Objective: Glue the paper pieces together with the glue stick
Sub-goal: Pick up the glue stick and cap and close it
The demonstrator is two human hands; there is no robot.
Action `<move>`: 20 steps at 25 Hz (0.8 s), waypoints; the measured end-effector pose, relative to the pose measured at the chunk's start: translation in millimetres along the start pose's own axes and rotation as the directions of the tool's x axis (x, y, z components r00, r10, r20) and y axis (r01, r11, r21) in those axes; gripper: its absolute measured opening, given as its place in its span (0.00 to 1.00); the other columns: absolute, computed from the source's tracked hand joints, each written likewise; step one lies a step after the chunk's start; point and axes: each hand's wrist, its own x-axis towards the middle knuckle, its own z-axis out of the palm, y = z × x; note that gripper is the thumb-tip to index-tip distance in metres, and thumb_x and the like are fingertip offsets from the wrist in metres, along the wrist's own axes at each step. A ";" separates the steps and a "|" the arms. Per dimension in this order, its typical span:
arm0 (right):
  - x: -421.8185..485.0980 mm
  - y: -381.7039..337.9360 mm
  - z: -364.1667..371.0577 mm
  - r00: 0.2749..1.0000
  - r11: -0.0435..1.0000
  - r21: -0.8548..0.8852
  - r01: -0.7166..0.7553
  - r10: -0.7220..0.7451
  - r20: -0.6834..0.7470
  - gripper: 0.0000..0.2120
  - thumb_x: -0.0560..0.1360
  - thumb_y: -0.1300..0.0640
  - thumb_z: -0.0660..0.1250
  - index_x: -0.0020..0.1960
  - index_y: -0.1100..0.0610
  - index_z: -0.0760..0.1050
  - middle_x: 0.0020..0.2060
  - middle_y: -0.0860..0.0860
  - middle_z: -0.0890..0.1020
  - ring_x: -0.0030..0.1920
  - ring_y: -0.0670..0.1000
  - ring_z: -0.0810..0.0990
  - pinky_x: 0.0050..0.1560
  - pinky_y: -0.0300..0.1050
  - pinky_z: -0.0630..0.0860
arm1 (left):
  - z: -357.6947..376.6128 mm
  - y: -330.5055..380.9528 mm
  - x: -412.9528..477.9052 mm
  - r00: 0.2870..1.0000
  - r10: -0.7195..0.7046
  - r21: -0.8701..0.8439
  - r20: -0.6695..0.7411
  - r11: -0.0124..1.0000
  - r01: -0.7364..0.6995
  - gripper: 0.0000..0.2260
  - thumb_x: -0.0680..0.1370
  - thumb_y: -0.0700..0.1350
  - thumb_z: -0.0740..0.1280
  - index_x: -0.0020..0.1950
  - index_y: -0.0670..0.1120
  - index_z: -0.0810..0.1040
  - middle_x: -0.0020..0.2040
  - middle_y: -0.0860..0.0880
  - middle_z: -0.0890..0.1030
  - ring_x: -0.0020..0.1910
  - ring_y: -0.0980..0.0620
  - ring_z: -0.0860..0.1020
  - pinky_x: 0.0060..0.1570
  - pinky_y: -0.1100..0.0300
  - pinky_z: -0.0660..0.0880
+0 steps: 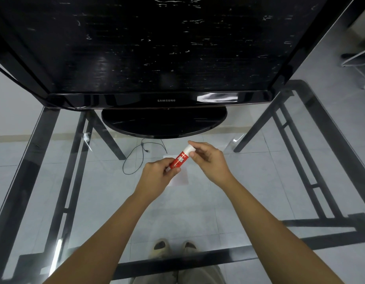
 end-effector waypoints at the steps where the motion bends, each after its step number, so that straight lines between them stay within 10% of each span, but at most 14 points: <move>1: -1.1 -0.1 2.1 1.000 0.999 0.046 -0.006 0.006 -0.007 0.20 0.75 0.58 0.67 0.66 0.51 0.71 0.56 0.47 0.77 0.56 0.46 0.78 0.58 0.40 0.76 | 0.4 0.3 0.7 1.000 -0.001 -0.011 -0.010 1.000 0.001 0.13 0.74 0.50 0.68 0.56 0.47 0.79 0.36 0.50 0.80 0.32 0.55 0.75 0.33 0.67 0.70; 11: 14.4 13.4 7.9 0.963 0.967 0.165 -0.193 0.219 -0.157 0.13 0.72 0.51 0.70 0.55 0.47 0.74 0.44 0.44 0.81 0.46 0.42 0.80 0.46 0.30 0.74 | 18.7 -1.8 14.4 1.000 0.012 -0.036 0.025 0.999 -0.011 0.21 0.74 0.53 0.67 0.64 0.46 0.73 0.51 0.46 0.82 0.49 0.47 0.80 0.47 0.61 0.73; 15: 29.9 22.8 -3.5 0.946 0.974 0.160 -0.159 0.197 -0.258 0.11 0.72 0.57 0.71 0.53 0.50 0.75 0.44 0.45 0.81 0.47 0.43 0.80 0.51 0.36 0.75 | 29.4 -30.2 21.4 0.991 -0.115 0.090 0.069 0.990 0.109 0.26 0.79 0.54 0.57 0.74 0.46 0.58 0.73 0.44 0.65 0.71 0.45 0.63 0.66 0.54 0.63; 20: 41.6 34.3 -13.0 0.965 0.995 -0.046 -0.092 0.078 -0.249 0.11 0.73 0.62 0.69 0.53 0.52 0.75 0.42 0.43 0.81 0.45 0.40 0.79 0.51 0.30 0.73 | 28.7 -84.2 28.8 0.976 -0.200 0.383 0.091 0.911 0.151 0.26 0.81 0.52 0.48 0.75 0.42 0.47 0.77 0.45 0.49 0.76 0.47 0.46 0.73 0.52 0.48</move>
